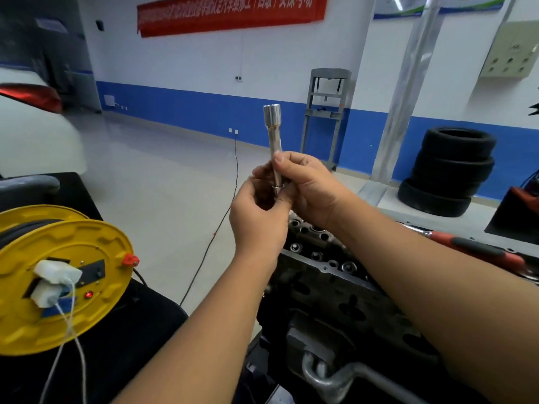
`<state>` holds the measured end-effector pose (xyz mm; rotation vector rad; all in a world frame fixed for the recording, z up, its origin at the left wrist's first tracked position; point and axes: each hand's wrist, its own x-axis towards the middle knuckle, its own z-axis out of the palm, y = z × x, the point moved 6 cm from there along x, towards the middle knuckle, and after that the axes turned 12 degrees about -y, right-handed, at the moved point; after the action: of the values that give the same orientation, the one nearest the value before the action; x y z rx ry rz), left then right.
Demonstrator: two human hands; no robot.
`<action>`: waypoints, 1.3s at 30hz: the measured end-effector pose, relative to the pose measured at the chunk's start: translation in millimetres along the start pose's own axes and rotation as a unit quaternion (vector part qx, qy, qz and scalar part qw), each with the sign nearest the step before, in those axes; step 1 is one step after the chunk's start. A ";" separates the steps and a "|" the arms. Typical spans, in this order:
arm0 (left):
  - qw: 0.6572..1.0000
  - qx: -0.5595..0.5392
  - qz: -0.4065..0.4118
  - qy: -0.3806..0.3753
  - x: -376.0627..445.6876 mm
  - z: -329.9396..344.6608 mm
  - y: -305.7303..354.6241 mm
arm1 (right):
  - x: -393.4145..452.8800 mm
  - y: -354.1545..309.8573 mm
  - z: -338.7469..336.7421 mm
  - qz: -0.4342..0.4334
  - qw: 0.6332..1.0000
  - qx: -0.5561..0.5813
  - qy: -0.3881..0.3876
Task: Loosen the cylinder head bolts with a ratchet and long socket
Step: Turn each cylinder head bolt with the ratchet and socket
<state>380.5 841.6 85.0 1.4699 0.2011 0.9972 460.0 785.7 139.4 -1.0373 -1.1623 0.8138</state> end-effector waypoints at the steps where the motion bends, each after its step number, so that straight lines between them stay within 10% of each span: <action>1: 1.000 0.008 -0.002 -0.005 -0.7 0.9 1.0 | 0.0 -0.9 2.3 0.003 1.000 -0.017 -0.003; 9: 1.000 -0.019 -0.009 -0.013 -5.9 3.5 4.4 | -8.4 -11.4 9.6 0.024 0.993 -0.109 -0.039; 22: 0.960 0.093 0.071 -0.255 24.2 -9.9 8.7 | 3.5 -0.9 -14.9 -0.006 0.999 -0.032 0.030; 29: 0.947 -0.047 0.055 -0.314 27.7 -0.2 -3.6 | 5.4 1.2 -20.0 0.009 0.996 -0.081 0.033; 39: 0.976 -0.092 0.054 -0.188 15.0 -20.0 -6.5 | 4.5 6.8 -5.5 0.016 0.999 -0.027 -0.027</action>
<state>379.1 867.3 82.7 1.4803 -0.2418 0.7818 466.5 790.9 134.1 -1.0870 -1.2210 0.8443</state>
